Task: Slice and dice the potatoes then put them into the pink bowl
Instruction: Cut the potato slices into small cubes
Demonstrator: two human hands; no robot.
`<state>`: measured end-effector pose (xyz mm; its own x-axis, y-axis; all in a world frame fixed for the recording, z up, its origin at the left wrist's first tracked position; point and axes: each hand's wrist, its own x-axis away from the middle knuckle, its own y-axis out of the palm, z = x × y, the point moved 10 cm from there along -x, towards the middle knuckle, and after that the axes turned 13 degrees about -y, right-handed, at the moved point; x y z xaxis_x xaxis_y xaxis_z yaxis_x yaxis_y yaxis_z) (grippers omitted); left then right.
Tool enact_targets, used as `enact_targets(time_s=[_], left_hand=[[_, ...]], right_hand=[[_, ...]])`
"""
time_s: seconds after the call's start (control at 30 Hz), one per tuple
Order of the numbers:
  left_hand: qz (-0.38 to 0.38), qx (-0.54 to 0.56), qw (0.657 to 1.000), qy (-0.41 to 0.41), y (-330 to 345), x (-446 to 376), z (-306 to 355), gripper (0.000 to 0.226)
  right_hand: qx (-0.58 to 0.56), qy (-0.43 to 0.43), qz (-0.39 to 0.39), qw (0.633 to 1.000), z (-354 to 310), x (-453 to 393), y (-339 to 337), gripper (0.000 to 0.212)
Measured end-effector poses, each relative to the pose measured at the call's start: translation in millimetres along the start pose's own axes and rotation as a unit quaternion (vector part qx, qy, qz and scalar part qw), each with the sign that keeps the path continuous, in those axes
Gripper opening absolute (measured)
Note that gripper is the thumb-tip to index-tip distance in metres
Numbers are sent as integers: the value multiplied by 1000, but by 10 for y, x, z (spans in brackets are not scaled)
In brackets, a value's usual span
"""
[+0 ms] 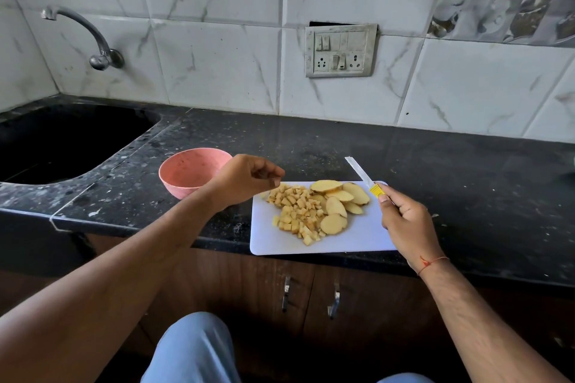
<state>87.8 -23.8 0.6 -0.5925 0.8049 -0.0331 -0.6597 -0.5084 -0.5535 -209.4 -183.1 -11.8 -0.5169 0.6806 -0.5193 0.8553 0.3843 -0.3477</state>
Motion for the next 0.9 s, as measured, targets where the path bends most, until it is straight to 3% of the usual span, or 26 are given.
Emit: enact_targets(time_s=[0.1,0.2,0.37,0.63,0.9], left_hand=[[-12,-124,992,10,26,-25,-15,34],[-25,-267,962,58,155,7,65,37],[-11,-350,928,128,362,83,238,34],[-11,-380,916,131,430,57,290,20],[23,-321,941,103,290,-4,402,15]], right_hand=[[-3,2,-1,1000,3,0,5,55],[4,-1,-2,1000,-12,0,0,54],[5,-6,-2,1000,-20,-6,-1,54],[13,-7,-1,1000,14,-15,-2,50],[10,-5,5,1000,31,-14,-6,50]])
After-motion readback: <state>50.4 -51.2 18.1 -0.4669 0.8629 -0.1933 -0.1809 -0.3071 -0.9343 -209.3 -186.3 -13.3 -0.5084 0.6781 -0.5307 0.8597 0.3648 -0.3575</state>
